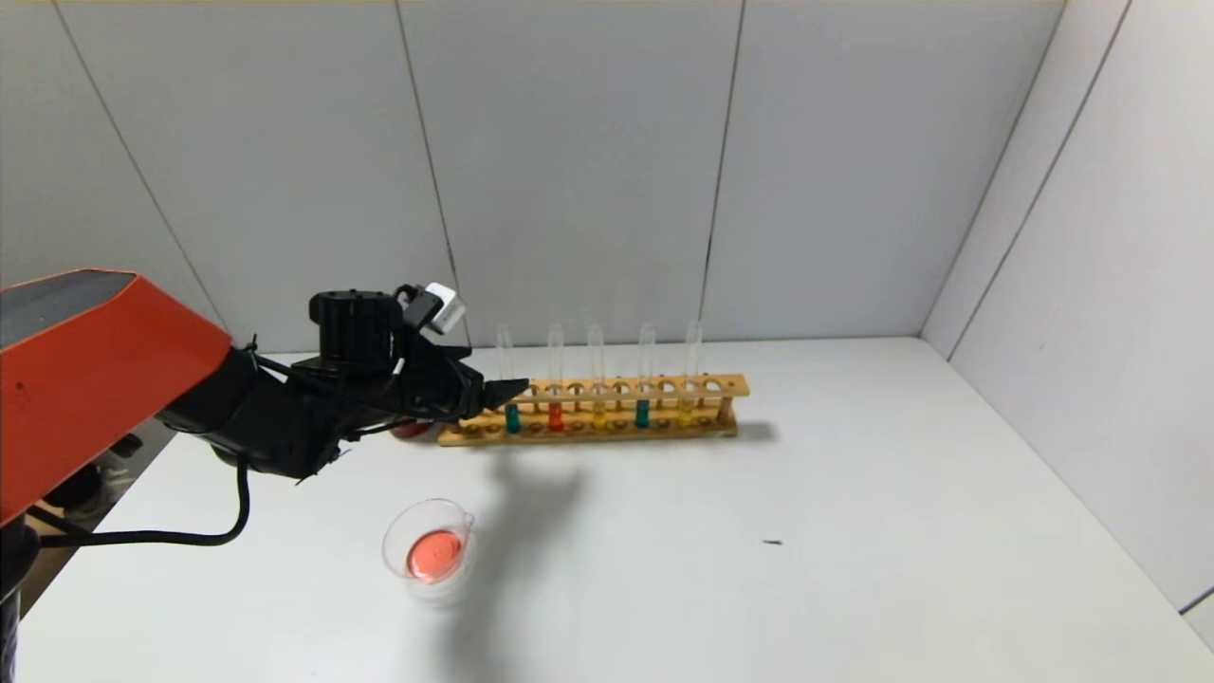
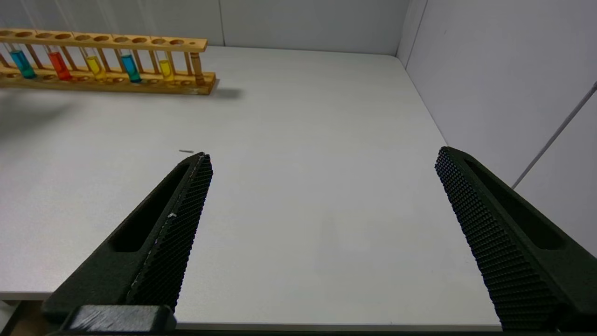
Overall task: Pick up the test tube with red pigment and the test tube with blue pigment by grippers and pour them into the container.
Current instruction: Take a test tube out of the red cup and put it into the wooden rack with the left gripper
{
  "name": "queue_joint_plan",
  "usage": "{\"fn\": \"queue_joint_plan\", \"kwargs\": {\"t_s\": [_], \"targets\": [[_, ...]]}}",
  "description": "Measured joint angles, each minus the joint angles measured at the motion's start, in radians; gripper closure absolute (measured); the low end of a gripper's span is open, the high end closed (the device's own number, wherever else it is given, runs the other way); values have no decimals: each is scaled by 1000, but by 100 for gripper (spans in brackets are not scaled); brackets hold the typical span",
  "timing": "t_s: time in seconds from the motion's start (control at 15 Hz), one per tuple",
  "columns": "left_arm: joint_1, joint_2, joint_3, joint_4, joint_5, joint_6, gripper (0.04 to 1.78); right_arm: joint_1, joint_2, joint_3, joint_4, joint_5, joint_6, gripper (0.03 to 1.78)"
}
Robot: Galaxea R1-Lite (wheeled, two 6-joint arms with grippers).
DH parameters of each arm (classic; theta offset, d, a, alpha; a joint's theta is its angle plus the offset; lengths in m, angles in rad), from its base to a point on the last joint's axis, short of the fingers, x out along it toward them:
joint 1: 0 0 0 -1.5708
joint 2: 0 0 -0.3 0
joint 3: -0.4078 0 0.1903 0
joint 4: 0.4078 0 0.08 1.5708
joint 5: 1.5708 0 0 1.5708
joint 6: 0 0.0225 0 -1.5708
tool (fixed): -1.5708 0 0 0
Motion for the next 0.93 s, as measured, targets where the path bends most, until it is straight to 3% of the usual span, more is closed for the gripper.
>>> {"fn": "queue_joint_plan", "kwargs": {"t_s": [0.6, 0.8, 0.93], "targets": [[-14, 106, -137, 59, 2, -16, 9, 0, 0, 0, 0, 0, 0, 6], [-19, 115, -159, 59, 1, -32, 29, 0, 0, 0, 0, 0, 0, 6], [-19, 122, -171, 59, 1, -33, 57, 0, 0, 0, 0, 0, 0, 6]]}}
